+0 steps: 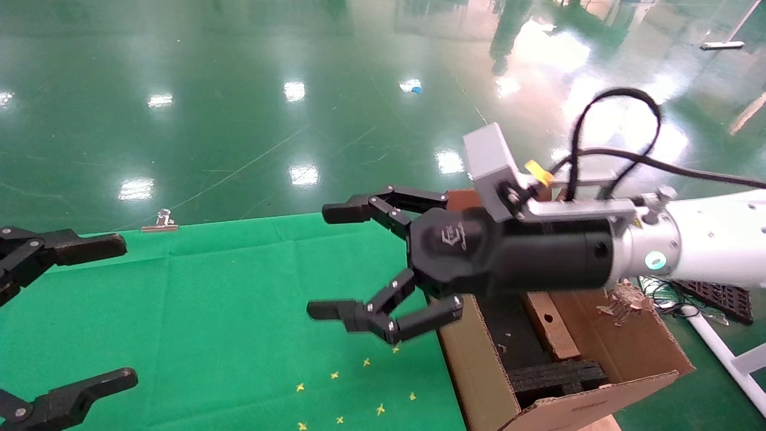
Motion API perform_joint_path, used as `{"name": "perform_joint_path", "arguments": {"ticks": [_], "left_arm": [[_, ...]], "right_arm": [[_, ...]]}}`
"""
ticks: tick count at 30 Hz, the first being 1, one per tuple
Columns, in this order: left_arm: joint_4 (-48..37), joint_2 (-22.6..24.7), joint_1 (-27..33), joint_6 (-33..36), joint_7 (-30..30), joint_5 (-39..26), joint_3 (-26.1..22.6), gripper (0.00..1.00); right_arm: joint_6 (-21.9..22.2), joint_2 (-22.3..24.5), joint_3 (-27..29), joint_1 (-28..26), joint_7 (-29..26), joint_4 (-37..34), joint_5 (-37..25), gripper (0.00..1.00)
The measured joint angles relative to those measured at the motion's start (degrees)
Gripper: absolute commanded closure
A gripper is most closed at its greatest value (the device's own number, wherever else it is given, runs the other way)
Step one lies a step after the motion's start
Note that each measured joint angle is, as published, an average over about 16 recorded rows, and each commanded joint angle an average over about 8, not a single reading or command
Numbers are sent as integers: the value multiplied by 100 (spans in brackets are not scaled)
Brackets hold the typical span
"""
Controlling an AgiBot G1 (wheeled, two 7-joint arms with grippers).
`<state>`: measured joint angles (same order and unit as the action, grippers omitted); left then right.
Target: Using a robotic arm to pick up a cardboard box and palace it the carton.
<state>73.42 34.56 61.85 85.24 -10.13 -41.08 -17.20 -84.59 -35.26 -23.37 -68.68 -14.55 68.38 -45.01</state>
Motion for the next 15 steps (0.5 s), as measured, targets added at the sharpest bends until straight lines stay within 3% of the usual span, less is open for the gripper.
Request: {"name": "perform_joint_path", "arguments": {"ticks": [7,15], "left_arm": [[-1,-1,0,-1,1,2,-1,0],[-2,-1,-1,-3,2,3,-1,0]], "right_arm": [[-96,19,635,624,314,446,274,0],[-135,27,880,867,425,615,386,0]]}}
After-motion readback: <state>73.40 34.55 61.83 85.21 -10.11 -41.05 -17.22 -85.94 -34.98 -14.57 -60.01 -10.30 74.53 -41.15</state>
